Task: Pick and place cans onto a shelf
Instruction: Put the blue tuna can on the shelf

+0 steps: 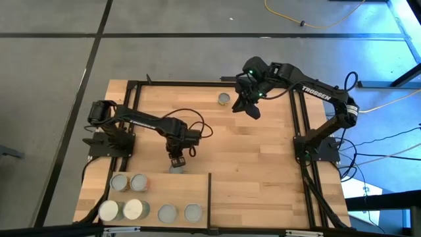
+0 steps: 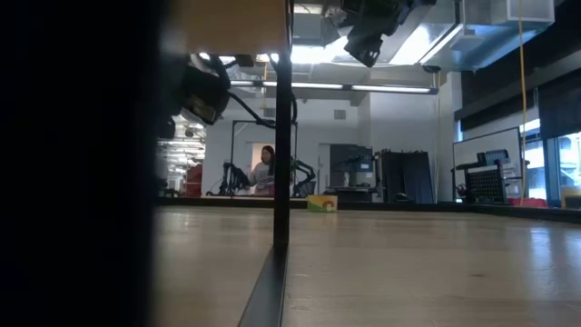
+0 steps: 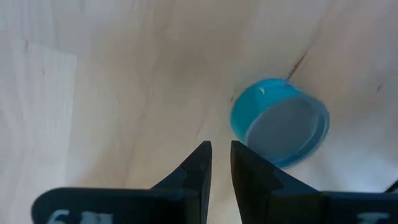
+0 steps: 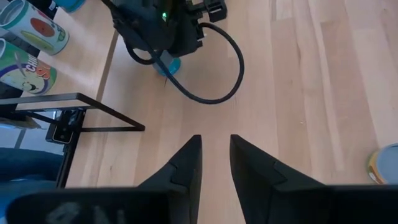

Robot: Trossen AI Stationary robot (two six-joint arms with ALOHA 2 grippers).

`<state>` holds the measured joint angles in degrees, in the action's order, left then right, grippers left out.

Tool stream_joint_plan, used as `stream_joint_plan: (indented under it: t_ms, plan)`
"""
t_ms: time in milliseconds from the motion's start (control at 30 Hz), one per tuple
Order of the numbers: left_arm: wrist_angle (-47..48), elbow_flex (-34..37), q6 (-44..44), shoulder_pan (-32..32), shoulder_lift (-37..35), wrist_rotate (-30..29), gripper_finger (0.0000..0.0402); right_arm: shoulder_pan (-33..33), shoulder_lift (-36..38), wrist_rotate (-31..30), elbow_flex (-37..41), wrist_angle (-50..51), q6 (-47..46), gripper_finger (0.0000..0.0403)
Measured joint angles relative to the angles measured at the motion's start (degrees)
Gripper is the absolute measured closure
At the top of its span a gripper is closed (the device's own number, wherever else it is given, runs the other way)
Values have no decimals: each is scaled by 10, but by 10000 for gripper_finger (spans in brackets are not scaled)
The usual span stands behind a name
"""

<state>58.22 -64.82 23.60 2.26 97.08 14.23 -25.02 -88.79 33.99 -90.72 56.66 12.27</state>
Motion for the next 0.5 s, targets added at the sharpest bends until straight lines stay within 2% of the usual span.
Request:
stream_joint_plan:
  t_ms: [500]
  plan:
    - [-8,0,-27,0,15,1,347,0,0,0,0,2,0,318]
